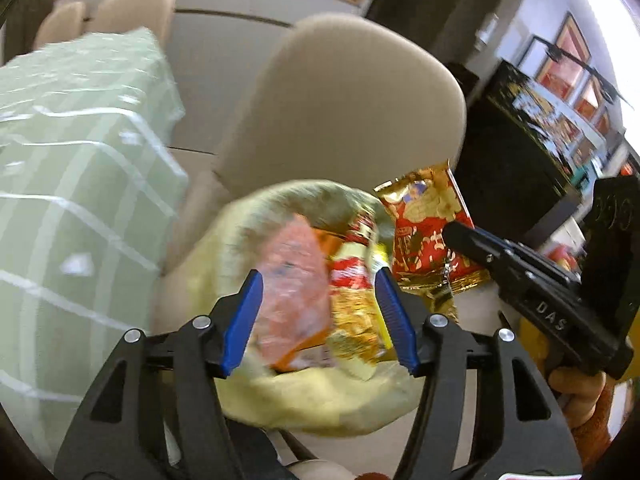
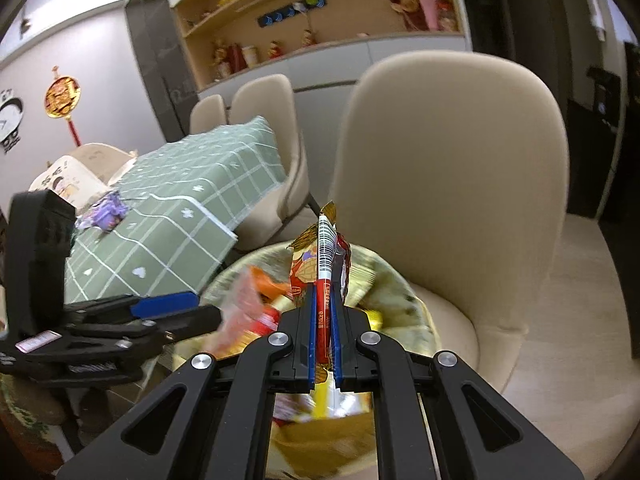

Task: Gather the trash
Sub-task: 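Open both tools over the trash bag to drop the snacks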

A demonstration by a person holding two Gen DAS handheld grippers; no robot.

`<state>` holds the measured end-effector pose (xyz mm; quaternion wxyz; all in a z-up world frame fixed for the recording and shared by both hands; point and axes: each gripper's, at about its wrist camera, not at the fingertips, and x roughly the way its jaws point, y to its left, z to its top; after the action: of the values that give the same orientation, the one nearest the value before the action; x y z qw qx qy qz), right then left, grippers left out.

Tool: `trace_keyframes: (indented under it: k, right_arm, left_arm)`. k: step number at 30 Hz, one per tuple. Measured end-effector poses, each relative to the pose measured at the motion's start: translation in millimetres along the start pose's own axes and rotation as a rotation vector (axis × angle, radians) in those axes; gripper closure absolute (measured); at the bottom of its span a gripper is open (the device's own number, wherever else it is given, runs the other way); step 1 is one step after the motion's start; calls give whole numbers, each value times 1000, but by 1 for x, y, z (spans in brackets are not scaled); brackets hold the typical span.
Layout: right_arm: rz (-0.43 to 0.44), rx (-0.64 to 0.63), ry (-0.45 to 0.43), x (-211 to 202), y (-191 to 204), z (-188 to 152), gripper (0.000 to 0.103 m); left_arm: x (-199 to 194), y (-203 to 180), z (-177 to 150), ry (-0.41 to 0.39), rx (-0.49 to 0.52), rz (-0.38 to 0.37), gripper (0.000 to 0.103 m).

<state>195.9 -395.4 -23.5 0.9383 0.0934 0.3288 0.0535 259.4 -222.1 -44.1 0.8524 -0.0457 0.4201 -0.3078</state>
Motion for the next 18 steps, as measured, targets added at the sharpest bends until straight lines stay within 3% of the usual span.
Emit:
trace_keyframes:
  k: [4, 10, 18]
  right_arm:
    - [66, 8, 81, 35, 19, -1, 95]
    - [53, -20, 259, 89, 31, -28, 95]
    - [2, 39, 344, 101, 15, -41, 95]
  left_arm:
    - [-31, 20, -4, -53, -61, 42, 47]
    - [-61, 37, -11, -74, -93, 45, 47]
    - [-83, 54, -25, -87, -133, 34, 47]
